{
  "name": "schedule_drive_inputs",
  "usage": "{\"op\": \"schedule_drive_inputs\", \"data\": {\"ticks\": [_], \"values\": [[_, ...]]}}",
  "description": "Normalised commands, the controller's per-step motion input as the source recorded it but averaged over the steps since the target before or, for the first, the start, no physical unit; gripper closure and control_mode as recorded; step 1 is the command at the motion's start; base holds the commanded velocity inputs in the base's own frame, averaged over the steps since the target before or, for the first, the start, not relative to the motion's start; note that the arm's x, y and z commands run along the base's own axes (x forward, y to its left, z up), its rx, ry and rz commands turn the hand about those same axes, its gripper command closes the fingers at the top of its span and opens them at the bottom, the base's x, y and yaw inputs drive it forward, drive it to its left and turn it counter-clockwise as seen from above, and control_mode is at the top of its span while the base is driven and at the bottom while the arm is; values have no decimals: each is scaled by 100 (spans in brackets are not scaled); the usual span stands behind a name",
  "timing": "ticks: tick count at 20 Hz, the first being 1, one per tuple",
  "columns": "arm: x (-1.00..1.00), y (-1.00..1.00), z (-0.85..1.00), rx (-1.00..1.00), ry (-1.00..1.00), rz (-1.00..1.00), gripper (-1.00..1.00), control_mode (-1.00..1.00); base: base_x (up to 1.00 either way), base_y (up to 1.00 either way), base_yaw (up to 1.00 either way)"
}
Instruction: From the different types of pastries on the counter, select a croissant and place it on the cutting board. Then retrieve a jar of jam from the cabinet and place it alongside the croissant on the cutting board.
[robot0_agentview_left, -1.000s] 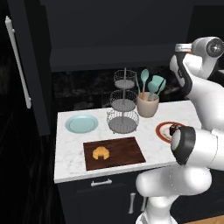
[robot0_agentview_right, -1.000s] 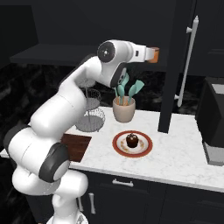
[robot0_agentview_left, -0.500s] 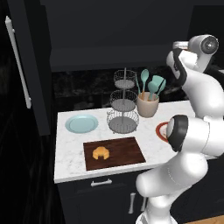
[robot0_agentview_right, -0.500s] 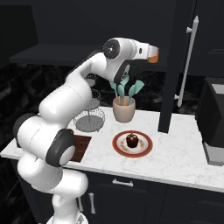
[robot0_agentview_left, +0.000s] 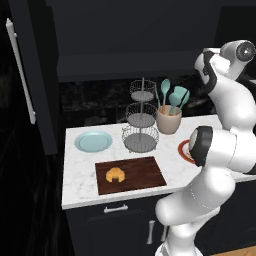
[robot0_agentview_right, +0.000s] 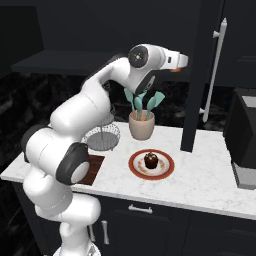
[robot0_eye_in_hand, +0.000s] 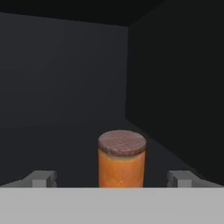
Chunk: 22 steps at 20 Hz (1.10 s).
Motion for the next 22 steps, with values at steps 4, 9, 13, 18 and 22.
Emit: {"op": "schedule_drive_inputs", "data": {"ticks": [4, 9, 13, 18, 22], "values": [[18, -17, -17, 0, 4, 0, -100, -100, 0, 0, 0], [26, -17, -7, 0, 4, 0, -100, -100, 0, 0, 0], [13, -3, 0, 0, 3, 0, -100, -100, 0, 0, 0], [4, 0, -3, 0, 0, 0, -100, -100, 0, 0, 0], [4, 0, -23, 0, 0, 0, -100, -100, 0, 0, 0]]}}
